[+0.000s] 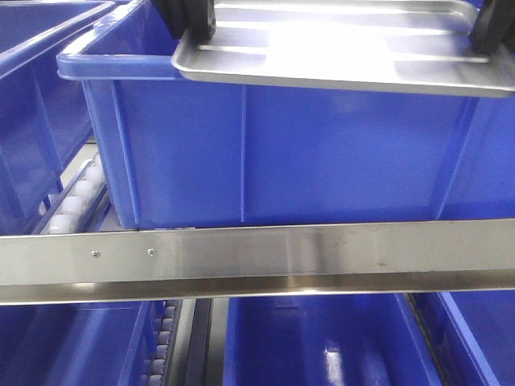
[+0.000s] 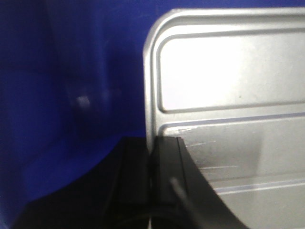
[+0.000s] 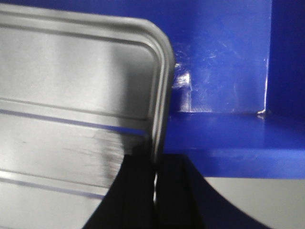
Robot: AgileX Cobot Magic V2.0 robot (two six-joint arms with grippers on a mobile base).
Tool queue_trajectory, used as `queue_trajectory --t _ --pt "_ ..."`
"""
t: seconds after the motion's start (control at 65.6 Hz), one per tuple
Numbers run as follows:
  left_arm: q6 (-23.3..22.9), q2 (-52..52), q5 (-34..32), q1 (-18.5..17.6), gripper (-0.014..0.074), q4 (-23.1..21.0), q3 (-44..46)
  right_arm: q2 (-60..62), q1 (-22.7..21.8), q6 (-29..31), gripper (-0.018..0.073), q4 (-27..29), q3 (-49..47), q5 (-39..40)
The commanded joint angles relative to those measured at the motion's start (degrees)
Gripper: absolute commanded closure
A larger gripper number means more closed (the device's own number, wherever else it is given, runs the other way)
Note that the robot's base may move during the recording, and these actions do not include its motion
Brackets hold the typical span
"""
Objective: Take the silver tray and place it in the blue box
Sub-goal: 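Lower the silver tray with both grippers into the blue bin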
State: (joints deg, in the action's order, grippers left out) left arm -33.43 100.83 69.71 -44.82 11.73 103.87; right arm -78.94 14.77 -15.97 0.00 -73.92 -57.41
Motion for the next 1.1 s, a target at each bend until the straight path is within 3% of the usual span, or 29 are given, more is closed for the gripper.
queue_trajectory --t 0.0,0.29,0.503,0.64,0.762,0.884,1.082 --pt "1.7 -2.7 -1.3 -0.1 0.0701 2.4 3.6 1.9 -0.4 1.8 0.0501 -2.0 -5.0 2.5" --pt "4.0 -1.4 -9.0 -0.1 0.0701 2.6 11.0 0.6 -0.4 4.9 0.0501 -3.0 -17.6 -0.4" --pt "4.6 6.1 -10.8 -0.1 0.0701 2.8 17.3 -6.0 -0.5 4.9 0.0501 -7.3 -25.5 -2.7" --pt "4.6 12.2 -11.0 0.4 0.0701 3.2 22.6 -10.4 -1.2 4.9 0.0501 -8.2 -26.6 -1.7" --pt "4.6 16.4 -11.1 2.0 0.0701 0.2 25.6 -14.2 -2.3 4.9 0.0501 -8.1 -26.6 -1.5" --pt "4.6 19.2 -12.1 3.5 0.0701 -3.3 26.1 -18.0 -3.2 4.9 0.0501 -8.1 -26.6 -0.5" --pt "4.6 22.9 -12.4 5.0 0.0701 -3.7 26.1 -22.5 -3.4 4.9 0.0501 -8.2 -26.6 1.4"
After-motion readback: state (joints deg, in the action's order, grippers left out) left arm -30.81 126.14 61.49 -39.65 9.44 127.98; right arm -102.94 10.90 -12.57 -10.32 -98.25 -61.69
